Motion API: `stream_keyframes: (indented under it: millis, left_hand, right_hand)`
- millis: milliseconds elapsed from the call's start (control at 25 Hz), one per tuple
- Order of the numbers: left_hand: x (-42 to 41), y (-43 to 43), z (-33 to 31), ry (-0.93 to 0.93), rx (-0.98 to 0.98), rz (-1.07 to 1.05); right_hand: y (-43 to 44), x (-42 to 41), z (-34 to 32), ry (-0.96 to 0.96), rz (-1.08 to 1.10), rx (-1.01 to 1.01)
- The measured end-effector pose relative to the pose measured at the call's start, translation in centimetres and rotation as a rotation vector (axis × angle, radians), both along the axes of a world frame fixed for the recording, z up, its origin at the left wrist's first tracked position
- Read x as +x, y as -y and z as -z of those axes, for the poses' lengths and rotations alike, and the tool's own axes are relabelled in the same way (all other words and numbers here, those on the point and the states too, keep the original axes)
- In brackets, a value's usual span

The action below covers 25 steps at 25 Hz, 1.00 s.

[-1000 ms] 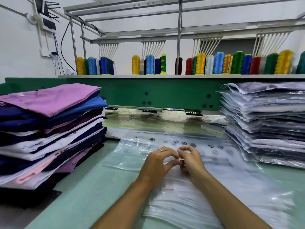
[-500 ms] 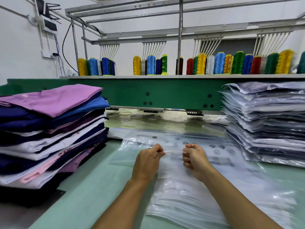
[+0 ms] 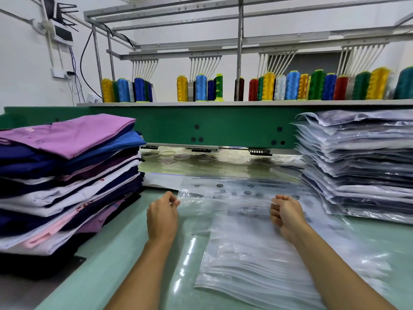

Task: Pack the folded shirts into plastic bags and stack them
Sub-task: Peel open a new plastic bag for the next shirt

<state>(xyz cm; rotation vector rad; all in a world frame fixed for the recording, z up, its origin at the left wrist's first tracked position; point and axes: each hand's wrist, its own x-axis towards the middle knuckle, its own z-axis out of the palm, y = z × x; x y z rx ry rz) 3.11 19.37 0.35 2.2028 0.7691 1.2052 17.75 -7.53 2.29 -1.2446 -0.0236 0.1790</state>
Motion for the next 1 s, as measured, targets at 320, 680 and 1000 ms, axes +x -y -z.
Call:
stream_keyframes:
  millis: [320,680,1000]
  left_hand:
    - [-0.3,-0.3,-0.2,-0.001,-0.061,-0.008]
    - [0.1,0.8,0.2,-0.256,0.101,0.321]
    - [0.0,1.8,0.1,-0.217,0.054,0.304]
  right_hand:
    - [0.0,-0.3,0.0,-0.001,0.048,0.033]
    - [-0.1,-0.2,0.5,0.026,0.035,0.016]
    - [-1.8,-1.6,1.8,0.465,0.208,-0.731]
